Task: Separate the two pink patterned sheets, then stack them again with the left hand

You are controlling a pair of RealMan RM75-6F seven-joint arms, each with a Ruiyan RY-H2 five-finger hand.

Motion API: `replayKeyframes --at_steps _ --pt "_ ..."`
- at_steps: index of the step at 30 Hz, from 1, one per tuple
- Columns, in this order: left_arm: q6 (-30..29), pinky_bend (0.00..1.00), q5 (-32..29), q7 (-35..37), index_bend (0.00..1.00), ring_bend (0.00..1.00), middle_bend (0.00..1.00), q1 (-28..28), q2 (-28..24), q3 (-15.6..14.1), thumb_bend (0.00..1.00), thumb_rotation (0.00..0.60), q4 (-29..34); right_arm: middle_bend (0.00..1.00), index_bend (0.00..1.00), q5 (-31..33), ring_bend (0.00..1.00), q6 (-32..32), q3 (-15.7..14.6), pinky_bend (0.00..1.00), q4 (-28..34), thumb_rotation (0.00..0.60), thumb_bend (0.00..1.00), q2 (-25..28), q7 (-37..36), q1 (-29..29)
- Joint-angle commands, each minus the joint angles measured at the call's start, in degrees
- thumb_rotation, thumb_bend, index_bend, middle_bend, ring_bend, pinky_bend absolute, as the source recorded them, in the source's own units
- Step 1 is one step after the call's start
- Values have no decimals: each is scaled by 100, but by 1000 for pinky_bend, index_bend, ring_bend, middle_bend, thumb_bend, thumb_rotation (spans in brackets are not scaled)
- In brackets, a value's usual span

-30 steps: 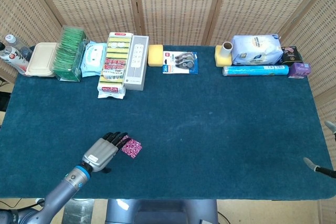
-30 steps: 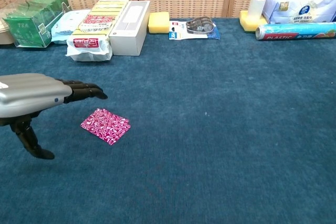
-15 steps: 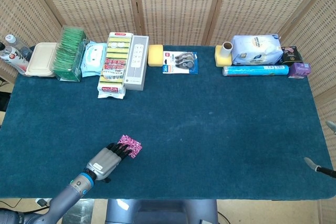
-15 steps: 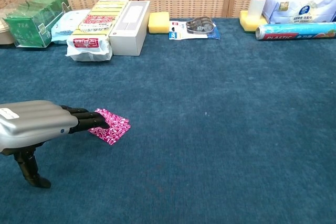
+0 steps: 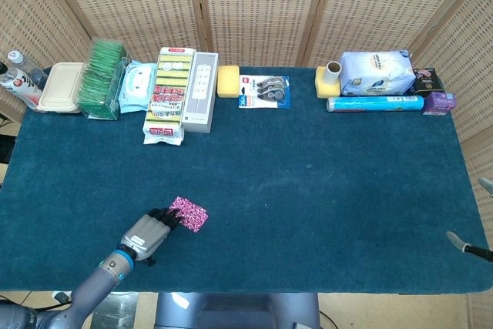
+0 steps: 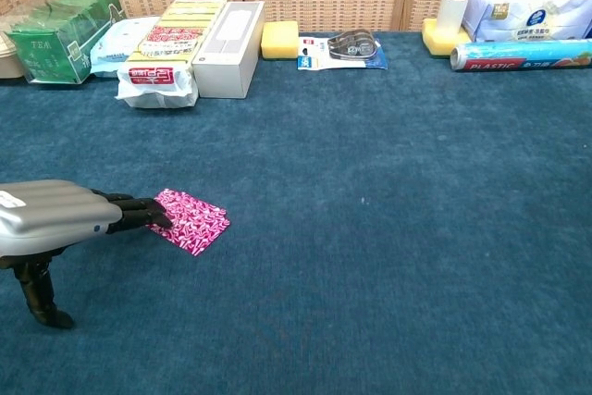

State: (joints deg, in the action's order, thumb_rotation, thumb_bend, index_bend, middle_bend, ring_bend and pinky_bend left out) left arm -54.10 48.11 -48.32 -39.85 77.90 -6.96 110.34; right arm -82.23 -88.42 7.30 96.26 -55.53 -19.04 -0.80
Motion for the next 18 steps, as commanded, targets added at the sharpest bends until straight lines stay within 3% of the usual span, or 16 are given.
replayKeyframes --at_steps 1,18 --pt "-56 101 -175 9 0 0 0 -72 -64 -40 113 600 -16 0 114 -5 0 -15 0 31 -1 600 0 -1 -4 -6" --pt "-55 101 -185 872 0 0 0 79 -647 -192 114 600 -317 0 114 0 0 8 -11 28 7 600 0 34 -93 -11"
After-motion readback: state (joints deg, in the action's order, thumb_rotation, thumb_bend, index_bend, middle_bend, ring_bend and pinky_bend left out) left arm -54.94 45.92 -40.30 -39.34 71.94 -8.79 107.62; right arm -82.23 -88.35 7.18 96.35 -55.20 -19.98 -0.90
